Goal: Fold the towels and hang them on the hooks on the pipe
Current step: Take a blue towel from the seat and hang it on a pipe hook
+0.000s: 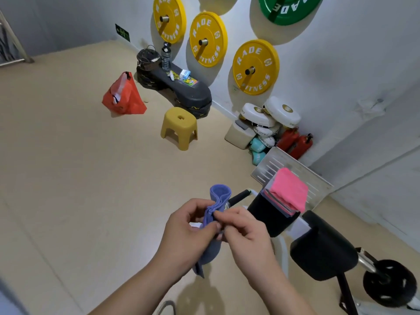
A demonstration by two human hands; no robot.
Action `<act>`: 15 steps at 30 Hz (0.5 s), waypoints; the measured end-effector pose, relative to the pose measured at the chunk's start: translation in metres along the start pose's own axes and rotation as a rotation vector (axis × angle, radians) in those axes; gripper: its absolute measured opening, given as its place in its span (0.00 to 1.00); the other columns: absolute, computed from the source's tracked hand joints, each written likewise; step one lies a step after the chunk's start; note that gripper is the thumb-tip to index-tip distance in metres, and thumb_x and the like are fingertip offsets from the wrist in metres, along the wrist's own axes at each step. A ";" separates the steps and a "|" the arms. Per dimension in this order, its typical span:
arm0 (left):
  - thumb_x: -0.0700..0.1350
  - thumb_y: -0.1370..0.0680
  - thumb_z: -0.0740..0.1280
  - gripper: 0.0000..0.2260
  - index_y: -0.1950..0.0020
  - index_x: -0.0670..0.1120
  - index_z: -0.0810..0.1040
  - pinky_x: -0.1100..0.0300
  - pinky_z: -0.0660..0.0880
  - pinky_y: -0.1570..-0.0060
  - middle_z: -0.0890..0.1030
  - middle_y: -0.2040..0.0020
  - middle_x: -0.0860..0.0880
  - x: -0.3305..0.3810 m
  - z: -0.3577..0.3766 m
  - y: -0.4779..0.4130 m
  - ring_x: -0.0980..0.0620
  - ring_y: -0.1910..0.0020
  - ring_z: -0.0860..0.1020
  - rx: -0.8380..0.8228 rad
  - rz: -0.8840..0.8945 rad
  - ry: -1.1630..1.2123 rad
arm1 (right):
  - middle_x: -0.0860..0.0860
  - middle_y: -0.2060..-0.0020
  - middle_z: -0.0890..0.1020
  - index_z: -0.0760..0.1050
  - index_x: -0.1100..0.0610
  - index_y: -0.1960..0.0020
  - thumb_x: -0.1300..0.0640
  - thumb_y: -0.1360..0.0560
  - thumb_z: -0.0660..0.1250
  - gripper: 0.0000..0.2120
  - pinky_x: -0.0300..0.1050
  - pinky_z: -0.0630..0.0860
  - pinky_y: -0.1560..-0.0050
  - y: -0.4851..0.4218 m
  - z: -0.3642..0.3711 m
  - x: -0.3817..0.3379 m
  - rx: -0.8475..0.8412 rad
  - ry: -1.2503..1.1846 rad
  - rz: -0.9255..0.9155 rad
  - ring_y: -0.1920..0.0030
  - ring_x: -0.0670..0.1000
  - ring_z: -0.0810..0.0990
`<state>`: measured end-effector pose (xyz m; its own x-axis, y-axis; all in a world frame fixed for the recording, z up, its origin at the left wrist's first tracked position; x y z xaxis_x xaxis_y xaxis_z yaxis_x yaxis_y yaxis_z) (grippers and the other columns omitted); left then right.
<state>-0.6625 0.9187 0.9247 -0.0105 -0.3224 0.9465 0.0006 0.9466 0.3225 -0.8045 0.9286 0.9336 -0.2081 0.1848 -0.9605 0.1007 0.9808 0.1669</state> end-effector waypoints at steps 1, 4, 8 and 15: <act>0.34 0.25 0.72 0.13 0.51 0.52 0.85 0.60 0.82 0.54 0.87 0.55 0.54 0.001 -0.004 -0.008 0.56 0.54 0.84 0.013 0.006 -0.019 | 0.47 0.54 0.83 0.89 0.52 0.56 0.78 0.25 0.60 0.26 0.45 0.83 0.48 -0.005 0.002 0.000 -0.030 -0.048 0.028 0.53 0.51 0.86; 0.34 0.22 0.70 0.12 0.53 0.52 0.86 0.57 0.82 0.54 0.87 0.55 0.51 0.010 -0.007 -0.033 0.52 0.55 0.85 -0.062 0.023 -0.090 | 0.46 0.50 0.81 0.86 0.49 0.55 0.74 0.25 0.64 0.22 0.45 0.82 0.47 -0.024 -0.007 -0.004 -0.013 0.067 -0.070 0.49 0.51 0.85; 0.31 0.22 0.67 0.13 0.52 0.47 0.86 0.69 0.77 0.59 0.88 0.56 0.50 0.038 0.006 -0.065 0.56 0.58 0.83 -0.213 0.111 -0.150 | 0.37 0.29 0.69 0.73 0.42 0.31 0.56 0.29 0.76 0.29 0.32 0.64 0.29 -0.066 -0.030 -0.026 -0.182 0.525 -0.333 0.25 0.42 0.67; 0.34 0.21 0.70 0.13 0.48 0.53 0.84 0.56 0.80 0.57 0.86 0.56 0.53 0.090 0.030 -0.142 0.50 0.56 0.83 -0.223 0.280 -0.190 | 0.43 0.57 0.86 0.83 0.46 0.46 0.40 0.26 0.71 0.14 0.50 0.79 0.51 -0.182 -0.067 -0.076 -0.386 0.711 -0.299 0.55 0.44 0.81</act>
<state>-0.6931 0.7556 0.9636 -0.1638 -0.0256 0.9862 0.2460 0.9670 0.0660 -0.8726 0.7404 0.9910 -0.7456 -0.2161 -0.6303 -0.3664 0.9231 0.1169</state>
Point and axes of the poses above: each hand's wrist, its own y-axis away from the middle knuckle, its own z-axis out of the palm, x = y × z, the point moved 4 cm from there along -y, towards the middle knuckle
